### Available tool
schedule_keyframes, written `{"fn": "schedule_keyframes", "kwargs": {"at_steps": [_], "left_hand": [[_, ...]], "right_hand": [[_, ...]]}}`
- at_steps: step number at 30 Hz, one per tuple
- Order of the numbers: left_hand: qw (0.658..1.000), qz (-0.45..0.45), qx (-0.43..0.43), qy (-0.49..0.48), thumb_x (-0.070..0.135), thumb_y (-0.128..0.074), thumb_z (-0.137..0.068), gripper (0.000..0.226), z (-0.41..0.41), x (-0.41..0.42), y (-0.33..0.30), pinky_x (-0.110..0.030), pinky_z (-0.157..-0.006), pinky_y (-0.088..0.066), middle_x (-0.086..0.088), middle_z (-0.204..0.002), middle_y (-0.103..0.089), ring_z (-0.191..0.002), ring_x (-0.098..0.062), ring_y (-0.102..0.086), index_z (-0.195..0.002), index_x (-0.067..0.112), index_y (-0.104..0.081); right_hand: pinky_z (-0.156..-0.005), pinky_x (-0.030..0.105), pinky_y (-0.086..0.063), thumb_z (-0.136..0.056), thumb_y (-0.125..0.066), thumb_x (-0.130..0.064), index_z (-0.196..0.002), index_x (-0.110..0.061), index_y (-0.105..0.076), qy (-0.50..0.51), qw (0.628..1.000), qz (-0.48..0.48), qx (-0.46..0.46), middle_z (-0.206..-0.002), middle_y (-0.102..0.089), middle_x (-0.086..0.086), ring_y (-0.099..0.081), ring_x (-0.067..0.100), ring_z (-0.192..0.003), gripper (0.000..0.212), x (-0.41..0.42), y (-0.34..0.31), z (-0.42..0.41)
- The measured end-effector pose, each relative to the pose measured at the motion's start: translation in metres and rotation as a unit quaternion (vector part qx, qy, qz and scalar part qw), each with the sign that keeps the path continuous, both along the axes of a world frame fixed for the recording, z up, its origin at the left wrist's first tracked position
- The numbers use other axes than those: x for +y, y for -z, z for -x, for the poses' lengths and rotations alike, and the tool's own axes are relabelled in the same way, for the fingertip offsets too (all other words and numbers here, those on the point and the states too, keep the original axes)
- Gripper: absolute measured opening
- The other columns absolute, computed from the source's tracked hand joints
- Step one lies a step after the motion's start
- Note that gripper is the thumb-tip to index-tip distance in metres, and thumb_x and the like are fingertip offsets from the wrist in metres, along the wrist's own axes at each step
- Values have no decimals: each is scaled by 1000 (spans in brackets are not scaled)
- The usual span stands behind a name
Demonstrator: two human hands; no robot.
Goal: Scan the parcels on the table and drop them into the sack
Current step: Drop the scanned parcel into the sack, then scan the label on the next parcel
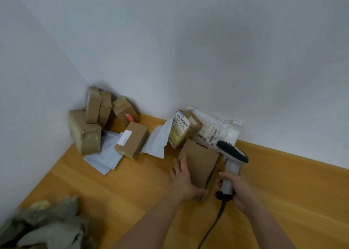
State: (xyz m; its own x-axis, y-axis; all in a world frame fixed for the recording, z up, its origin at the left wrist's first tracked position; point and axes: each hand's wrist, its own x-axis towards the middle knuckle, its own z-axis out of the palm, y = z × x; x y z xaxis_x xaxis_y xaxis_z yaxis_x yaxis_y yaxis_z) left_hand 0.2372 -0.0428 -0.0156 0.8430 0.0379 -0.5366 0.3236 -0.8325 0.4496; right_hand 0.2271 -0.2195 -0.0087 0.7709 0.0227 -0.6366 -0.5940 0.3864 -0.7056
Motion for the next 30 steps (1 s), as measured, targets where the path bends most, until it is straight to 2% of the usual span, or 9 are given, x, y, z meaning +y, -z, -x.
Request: {"fn": "schedule_keyframes", "kwargs": {"at_steps": [6,9,11,14,16,20,23,27,30], "left_hand": [[998,36,37,-28,57,-88,-54,144,6,19,-5,-54,-118,-22,-1,-161,13,-148,-34,-2,-152,33,15],[998,35,46,-37,59,-88,-53,145,13,19,-11,-51,-114,-32,-1,-153,-3,-143,-32,-18,-153,33,13],[997,46,27,-57,54,-89,-54,139,20,20,-15,-46,-110,-39,-3,-145,-17,-136,-28,-30,-154,27,2],[988,105,-17,-111,48,-91,-56,119,33,25,-19,-38,-98,-50,1,-136,-32,-121,-19,-43,-148,20,-21],[982,119,-37,-143,40,-87,-66,92,42,30,-23,-31,-87,-55,2,-129,-40,-110,-14,-49,-137,21,-32],[933,246,6,-261,26,-75,-83,59,53,45,-43,-21,-58,-55,-1,-113,-59,-91,-14,-64,-130,18,-40],[900,298,31,-317,26,-72,-85,50,63,61,-57,-34,-71,-60,-1,-107,-62,-92,-18,-65,-126,21,-44],[823,388,44,-413,24,-72,-86,47,73,88,-73,-51,-83,-58,-11,-111,-64,-101,-28,-63,-126,13,-49],[797,421,23,-432,24,-68,-89,41,79,105,-84,-54,-91,-54,-11,-111,-66,-105,-30,-62,-124,10,-53]], "right_hand": [[-66,37,-49,-87,-62,2,-109,-27,-49,12,1000,-9,-22,-98,-61,23,-58,23,-69,39,-1,-11,10],[-66,36,-50,-87,-62,2,-120,-28,-46,-7,999,-12,-36,-105,-70,20,-57,21,-66,47,9,-19,17],[-66,36,-50,-87,-62,2,-122,-30,-45,-17,999,-8,-48,-104,-74,15,-57,20,-65,50,17,-26,21],[-71,37,-50,-87,-63,1,-120,-32,-44,-44,997,6,-67,-103,-75,10,-58,20,-68,51,26,-37,24],[-72,36,-50,-87,-63,-1,-122,-33,-44,-75,994,11,-82,-104,-75,9,-59,20,-70,51,33,-46,28],[-69,35,-55,-91,-63,-5,-120,-22,-55,-90,989,57,-98,-101,-73,13,-62,24,-77,35,50,-67,31],[-62,32,-53,-94,-62,-20,-115,-16,-59,-88,984,120,-95,-91,-68,13,-61,21,-71,21,57,-85,32],[-59,32,-50,-96,-59,-36,-111,-15,-58,-87,983,115,-114,-80,-61,9,-58,18,-64,26,59,-114,37],[-59,33,-49,-98,-50,-46,-111,-17,-55,-115,982,103,-106,-73,-59,12,-56,20,-60,32,61,-137,41]]}}
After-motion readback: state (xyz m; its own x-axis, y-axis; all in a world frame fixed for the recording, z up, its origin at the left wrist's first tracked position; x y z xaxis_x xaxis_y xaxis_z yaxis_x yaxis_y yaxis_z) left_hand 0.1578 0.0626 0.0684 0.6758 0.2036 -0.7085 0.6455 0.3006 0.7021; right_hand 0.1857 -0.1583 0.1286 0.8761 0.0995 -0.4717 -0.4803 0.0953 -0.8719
